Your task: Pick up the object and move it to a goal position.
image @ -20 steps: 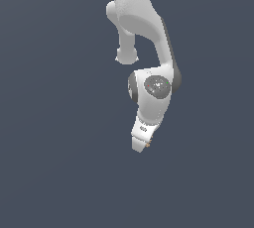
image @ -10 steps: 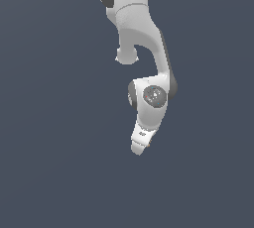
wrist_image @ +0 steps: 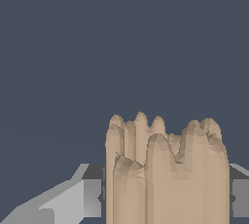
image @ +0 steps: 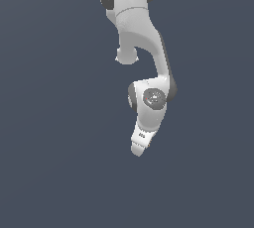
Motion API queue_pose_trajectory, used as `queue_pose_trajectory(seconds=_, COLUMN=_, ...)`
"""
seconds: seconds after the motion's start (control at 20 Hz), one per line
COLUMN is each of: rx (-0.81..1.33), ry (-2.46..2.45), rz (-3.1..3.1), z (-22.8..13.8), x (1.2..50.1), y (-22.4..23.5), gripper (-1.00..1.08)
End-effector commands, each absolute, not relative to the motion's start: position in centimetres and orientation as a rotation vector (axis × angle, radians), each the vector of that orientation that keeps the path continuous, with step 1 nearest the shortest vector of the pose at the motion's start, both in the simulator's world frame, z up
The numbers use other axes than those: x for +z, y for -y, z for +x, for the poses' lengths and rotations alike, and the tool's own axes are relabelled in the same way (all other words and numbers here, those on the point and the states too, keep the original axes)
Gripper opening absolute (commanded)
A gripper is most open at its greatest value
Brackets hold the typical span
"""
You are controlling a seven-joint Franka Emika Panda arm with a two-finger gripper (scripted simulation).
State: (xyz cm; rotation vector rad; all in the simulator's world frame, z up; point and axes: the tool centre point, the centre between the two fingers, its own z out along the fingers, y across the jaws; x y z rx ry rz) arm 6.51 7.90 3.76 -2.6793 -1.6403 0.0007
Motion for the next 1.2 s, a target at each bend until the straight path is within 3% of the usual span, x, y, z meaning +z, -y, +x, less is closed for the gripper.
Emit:
queue_pose_trajectory(seconds=0.0, rx=0.000, ry=1.640, rz=-2.679, z=6.5, x=3.8, y=-7.9, gripper=-1.00)
queue_pose_trajectory(seconds=0.6, rx=0.000, ry=1.640, rz=-2.679, z=6.5, x=5.2, y=-7.0, gripper=-1.00)
queue_pose_trajectory(seconds=1.15, rx=0.001, ry=1.641, rz=-2.679, z=6.2, x=13.5, y=-1.9, gripper=-1.00)
